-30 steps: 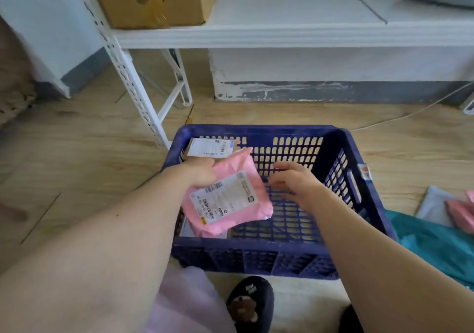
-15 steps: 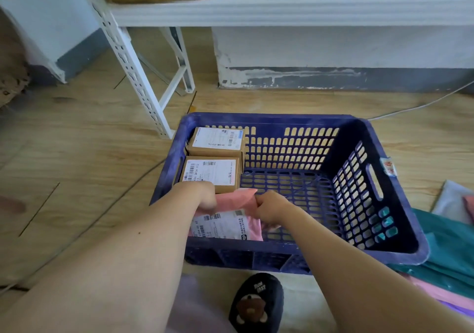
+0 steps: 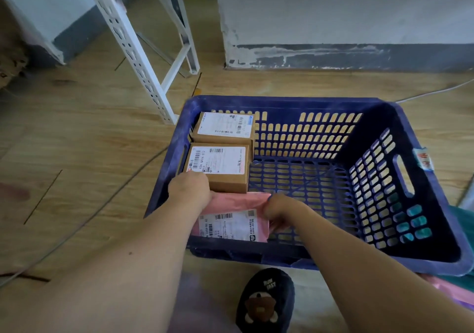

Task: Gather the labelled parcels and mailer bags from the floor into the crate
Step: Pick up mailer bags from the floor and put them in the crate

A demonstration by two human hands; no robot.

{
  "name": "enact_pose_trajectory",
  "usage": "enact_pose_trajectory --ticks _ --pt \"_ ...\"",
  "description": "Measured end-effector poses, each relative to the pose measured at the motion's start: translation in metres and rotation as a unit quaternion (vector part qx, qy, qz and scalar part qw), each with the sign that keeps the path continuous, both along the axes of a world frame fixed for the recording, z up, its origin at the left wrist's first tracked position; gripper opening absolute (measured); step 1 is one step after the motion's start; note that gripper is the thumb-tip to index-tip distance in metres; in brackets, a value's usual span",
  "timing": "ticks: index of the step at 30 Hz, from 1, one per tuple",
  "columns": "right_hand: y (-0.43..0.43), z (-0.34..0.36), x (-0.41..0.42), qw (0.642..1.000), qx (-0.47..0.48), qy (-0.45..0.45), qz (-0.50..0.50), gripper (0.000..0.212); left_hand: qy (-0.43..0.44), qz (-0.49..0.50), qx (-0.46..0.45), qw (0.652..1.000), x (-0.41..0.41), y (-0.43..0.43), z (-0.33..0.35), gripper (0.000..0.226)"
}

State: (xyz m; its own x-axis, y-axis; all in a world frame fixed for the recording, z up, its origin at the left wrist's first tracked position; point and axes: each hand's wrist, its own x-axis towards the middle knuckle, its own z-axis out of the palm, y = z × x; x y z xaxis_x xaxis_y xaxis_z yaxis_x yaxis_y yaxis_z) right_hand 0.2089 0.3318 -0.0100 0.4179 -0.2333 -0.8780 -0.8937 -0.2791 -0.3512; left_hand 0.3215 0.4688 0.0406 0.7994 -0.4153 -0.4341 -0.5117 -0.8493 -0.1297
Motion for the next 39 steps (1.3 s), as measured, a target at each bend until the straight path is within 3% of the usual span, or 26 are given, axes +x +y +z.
enact_pose_trajectory --ticks 4,6,10,18,22,28,30,33,39 --pt "-0.005 -0.001 -0.004 0.992 0.109 0.013 -0.064 0.012 -0.026 -0.013 0.003 1.000 0.000 -0.001 -0.002 0.038" --pt "-0.007 0.000 -0.006 0.986 0.135 0.006 -0.094 0.024 -0.024 -0.004 -0.001 1.000 0.000 -0.001 -0.005 0.031" --pt "-0.010 0.001 -0.006 0.993 0.106 0.031 -0.052 0.047 -0.025 -0.014 0.017 0.999 0.003 0.003 -0.006 0.029" --pt "-0.006 0.015 -0.012 0.991 0.084 0.020 -0.100 0.031 -0.033 -0.064 0.072 0.995 -0.003 0.003 0.000 0.028" --pt "-0.004 0.013 -0.008 0.985 0.138 0.009 -0.108 0.014 0.065 -0.079 0.052 0.993 -0.008 0.000 -0.004 0.025" --pt "0.003 0.005 0.008 0.995 0.088 0.041 -0.028 0.003 0.217 -0.031 0.026 0.975 -0.005 0.011 -0.003 0.027" --pt "0.009 0.000 0.015 0.997 0.071 0.037 -0.013 0.025 0.281 -0.011 0.051 0.958 -0.007 0.014 -0.004 0.026" --pt "0.014 -0.009 0.023 0.998 0.050 0.039 0.024 0.047 0.276 -0.055 0.096 0.955 -0.008 0.014 -0.006 0.041" --pt "0.007 -0.007 0.018 0.994 0.091 0.063 0.024 0.035 0.263 -0.092 0.111 0.954 -0.003 0.009 -0.017 0.062"
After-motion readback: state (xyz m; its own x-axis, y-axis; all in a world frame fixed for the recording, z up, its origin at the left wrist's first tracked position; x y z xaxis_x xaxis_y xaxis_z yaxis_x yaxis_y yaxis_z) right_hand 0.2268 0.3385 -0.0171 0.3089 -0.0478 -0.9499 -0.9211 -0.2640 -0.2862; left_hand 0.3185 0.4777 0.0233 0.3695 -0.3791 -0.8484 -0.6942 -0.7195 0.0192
